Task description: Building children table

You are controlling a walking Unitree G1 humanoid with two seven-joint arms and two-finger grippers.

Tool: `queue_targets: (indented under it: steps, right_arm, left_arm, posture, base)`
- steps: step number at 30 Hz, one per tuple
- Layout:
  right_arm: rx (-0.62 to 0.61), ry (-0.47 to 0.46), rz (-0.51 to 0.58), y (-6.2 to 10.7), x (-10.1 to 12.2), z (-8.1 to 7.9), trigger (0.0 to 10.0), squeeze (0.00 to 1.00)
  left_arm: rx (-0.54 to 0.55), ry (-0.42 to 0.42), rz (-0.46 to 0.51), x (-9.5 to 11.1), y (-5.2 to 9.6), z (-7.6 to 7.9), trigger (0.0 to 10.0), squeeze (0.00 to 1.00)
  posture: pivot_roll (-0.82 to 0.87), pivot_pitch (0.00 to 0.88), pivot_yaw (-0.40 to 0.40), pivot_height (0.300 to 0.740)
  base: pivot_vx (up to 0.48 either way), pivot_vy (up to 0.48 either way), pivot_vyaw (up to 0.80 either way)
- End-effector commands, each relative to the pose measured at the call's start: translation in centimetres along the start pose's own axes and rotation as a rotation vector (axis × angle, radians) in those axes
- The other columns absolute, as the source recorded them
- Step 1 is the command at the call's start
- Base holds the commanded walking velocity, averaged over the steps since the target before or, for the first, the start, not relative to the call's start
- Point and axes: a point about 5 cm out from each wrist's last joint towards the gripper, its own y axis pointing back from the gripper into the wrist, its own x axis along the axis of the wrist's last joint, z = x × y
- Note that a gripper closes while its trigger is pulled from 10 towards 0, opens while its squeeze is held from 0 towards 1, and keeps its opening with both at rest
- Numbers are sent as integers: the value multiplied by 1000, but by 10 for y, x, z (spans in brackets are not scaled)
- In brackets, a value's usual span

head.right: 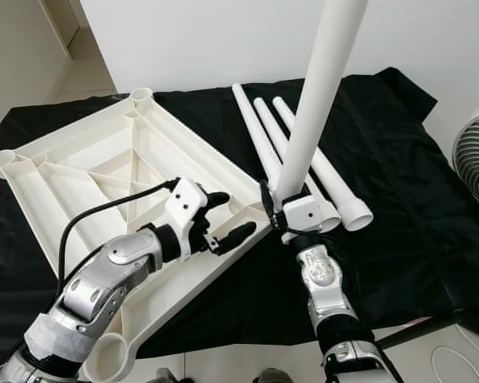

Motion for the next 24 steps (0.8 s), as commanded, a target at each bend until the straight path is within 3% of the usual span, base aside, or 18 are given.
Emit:
queue_targets:
  steps: [1,5,10,24]
  right_arm:
    - [134,10,-241,36,-38,-21,10000,0]
    - [149,32,-241,36,-38,-20,10000,0]
    - [107,-170,-385,27,-49,-17,10000,0]
    - [147,-138,-437,18,-50,-13,10000,0]
  left_arm:
    - [-30,1,-11,-1,2,1,10000,0]
    - [-32,1,-11,-1,2,1,10000,0]
    - [-33,1,-7,-1,1,3,10000,0]
    - [-34,0,-6,-1,2,5,10000,0]
  posture:
    - [-155,93,117,740]
    - [-155,93,117,740]
    - [-160,91,109,740]
    - [-160,84,105,740]
  base:
    - [0,0,0]
    - [0,0,0]
    - [0,0,0]
    - [0,0,0]
